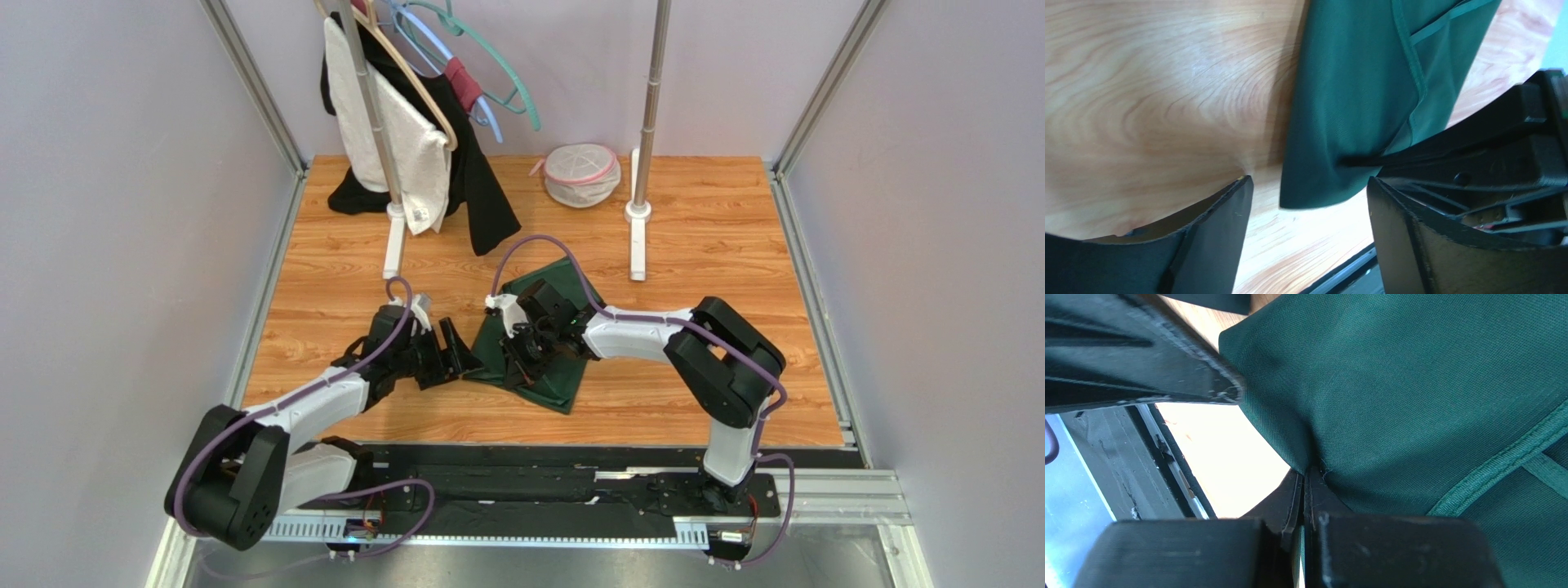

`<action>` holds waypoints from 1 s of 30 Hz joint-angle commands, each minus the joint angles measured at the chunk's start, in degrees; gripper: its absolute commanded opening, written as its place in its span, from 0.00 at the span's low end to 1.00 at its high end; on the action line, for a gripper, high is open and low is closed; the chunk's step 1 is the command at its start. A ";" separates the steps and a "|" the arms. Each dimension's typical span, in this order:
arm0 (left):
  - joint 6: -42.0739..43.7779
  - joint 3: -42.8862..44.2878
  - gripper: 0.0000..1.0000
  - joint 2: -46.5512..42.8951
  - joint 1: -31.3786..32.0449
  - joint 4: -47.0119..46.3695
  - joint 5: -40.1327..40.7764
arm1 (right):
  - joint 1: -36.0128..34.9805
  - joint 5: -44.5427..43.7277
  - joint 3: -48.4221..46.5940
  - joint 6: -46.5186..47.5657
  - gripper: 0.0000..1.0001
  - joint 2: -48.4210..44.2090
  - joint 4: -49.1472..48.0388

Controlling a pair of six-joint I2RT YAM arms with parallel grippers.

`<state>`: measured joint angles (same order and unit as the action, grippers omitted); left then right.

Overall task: Fold the napkin, place the utensils inside, and roll it up
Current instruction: Roll the napkin with the utensil

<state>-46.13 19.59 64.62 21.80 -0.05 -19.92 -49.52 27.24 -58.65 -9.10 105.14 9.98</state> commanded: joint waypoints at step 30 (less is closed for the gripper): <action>-3.61 5.89 0.00 10.52 -2.10 3.84 -10.48 | -1.97 -8.42 1.96 0.31 0.48 -9.95 -3.65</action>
<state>-49.21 23.03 73.19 21.47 1.52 -25.80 -49.23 24.69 -57.82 -10.44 100.84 9.10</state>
